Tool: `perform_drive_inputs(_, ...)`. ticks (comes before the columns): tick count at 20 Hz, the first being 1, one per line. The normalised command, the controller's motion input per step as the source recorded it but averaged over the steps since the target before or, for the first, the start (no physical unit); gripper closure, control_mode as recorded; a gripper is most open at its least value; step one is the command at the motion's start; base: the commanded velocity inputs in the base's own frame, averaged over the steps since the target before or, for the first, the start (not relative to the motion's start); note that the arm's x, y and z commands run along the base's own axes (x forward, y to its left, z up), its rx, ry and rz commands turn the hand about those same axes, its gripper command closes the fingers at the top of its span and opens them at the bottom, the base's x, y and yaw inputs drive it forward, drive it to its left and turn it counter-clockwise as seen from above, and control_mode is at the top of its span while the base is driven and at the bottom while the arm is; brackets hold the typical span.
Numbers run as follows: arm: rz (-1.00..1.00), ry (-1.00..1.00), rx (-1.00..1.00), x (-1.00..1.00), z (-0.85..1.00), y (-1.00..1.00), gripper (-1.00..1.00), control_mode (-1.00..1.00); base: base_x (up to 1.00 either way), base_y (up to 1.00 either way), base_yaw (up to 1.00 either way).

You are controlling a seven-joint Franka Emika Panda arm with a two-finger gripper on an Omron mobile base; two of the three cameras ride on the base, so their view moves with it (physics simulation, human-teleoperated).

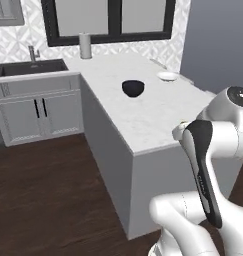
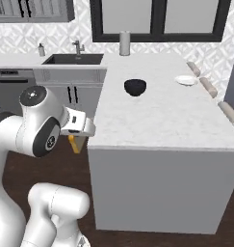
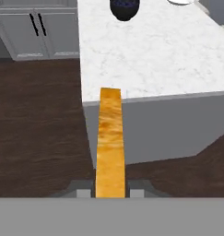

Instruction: Start the toaster. Once the lever pops up, take the bread to the plate on the dining counter.

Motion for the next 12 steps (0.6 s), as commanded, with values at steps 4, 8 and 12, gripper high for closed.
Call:
perform_drive_inputs(4, 0.00, 0.00, 0.00, 0.00, 0.00, 0.00, 1.00, 1.00, 1.00, -1.00, 0.33)
perform_drive_inputs(8, 0.00, 0.00, 0.00, 0.00, 0.00, 0.00, 1.00, 1.00, 0.39, -1.00, 0.15)
perform_drive_inputs(12, 0.00, 0.00, 0.00, 0.00, 0.00, 0.00, 1.00, 1.00, -0.04, -1.00, -0.03)
